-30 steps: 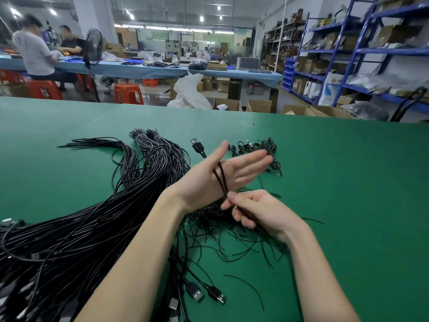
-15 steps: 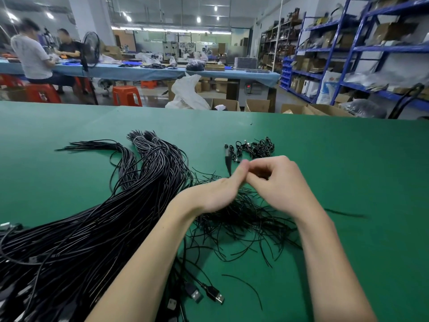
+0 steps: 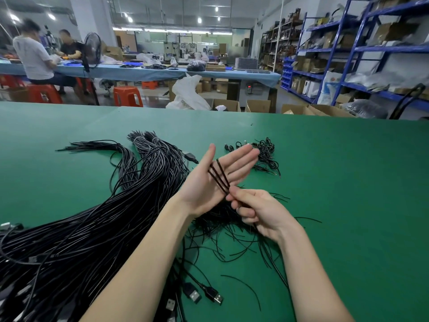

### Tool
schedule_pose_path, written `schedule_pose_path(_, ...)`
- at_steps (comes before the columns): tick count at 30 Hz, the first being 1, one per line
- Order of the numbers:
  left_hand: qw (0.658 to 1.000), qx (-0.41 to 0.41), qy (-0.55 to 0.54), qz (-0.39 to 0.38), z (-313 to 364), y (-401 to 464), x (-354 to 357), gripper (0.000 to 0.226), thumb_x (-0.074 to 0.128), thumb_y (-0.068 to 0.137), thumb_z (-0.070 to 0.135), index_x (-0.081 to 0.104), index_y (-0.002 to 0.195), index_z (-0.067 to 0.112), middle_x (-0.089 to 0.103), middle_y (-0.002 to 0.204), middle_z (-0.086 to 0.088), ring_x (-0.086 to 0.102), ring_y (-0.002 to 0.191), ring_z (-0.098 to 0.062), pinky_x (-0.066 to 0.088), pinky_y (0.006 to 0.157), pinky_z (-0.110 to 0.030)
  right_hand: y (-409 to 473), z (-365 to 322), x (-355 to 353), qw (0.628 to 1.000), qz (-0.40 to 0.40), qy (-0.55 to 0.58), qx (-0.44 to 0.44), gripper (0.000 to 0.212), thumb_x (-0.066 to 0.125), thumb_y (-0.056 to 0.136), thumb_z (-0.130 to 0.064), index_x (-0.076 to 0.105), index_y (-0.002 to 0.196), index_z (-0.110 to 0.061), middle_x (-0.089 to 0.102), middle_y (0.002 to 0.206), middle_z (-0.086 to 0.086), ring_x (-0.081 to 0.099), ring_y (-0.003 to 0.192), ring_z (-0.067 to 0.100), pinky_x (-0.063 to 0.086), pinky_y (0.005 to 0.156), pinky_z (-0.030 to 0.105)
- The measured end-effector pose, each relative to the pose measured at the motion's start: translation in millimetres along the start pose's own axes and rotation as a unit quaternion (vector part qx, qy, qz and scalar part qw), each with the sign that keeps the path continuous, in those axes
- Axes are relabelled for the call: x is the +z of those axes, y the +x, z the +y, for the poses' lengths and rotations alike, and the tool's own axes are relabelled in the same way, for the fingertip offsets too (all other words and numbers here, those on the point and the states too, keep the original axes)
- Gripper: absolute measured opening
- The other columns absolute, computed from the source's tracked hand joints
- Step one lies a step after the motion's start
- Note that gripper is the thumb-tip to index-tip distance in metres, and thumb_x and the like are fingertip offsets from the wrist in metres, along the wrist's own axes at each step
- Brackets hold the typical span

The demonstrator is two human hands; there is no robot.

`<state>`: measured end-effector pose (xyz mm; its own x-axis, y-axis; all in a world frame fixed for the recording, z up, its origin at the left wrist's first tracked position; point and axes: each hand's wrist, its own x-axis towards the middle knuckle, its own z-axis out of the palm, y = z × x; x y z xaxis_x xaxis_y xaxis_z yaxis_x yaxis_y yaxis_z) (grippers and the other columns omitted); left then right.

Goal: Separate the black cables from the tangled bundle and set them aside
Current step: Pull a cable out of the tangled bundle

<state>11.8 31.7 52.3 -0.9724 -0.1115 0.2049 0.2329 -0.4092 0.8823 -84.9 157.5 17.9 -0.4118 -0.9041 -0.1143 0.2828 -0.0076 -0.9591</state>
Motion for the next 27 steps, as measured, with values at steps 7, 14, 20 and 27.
schedule_pose_path(7,0.969,-0.156,0.100,-0.167,11,-15,2,0.079,0.010,0.104,0.052,0.035,0.150,-0.007,0.039,0.153,-0.027,0.037,0.144,-0.039,0.030,0.121,-0.044,-24,-17,-16,0.953,-0.016,-0.301,-0.028,0.025,0.077,0.088,-0.017,0.080,0.079,-0.040,0.078,0.084,-0.006,0.062,0.075,0.006,0.046,0.070,0.025)
schedule_pose_path(14,0.868,-0.311,0.366,-0.128,17,-11,16,0.081,0.009,0.105,0.055,0.049,0.143,-0.003,0.054,0.146,-0.017,0.052,0.135,-0.019,0.035,0.118,-0.029,-25,-52,-2,0.856,0.067,-0.504,-0.097,0.025,0.072,0.084,-0.021,0.076,0.066,-0.037,0.069,0.060,-0.014,0.052,0.054,-0.003,0.041,0.057,0.017)
schedule_pose_path(20,0.905,-0.200,0.376,0.002,12,-3,7,0.073,0.016,0.100,0.066,0.054,0.141,0.019,0.060,0.138,0.008,0.051,0.130,0.003,0.028,0.118,-0.024,-20,-55,23,0.822,0.191,-0.483,-0.234,0.023,0.065,0.084,-0.009,0.080,0.077,-0.024,0.068,0.061,-0.022,0.064,0.066,-0.004,0.044,0.056,0.009)
schedule_pose_path(27,0.971,-0.059,0.189,0.137,5,10,1,0.067,0.025,0.105,0.056,0.047,0.147,0.007,0.055,0.147,-0.011,0.053,0.134,-0.014,0.030,0.122,-0.037,-7,-38,38,0.911,0.246,-0.214,-0.254,0.023,0.077,0.089,-0.010,0.082,0.083,-0.032,0.078,0.079,-0.013,0.073,0.068,0.003,0.058,0.067,0.018)
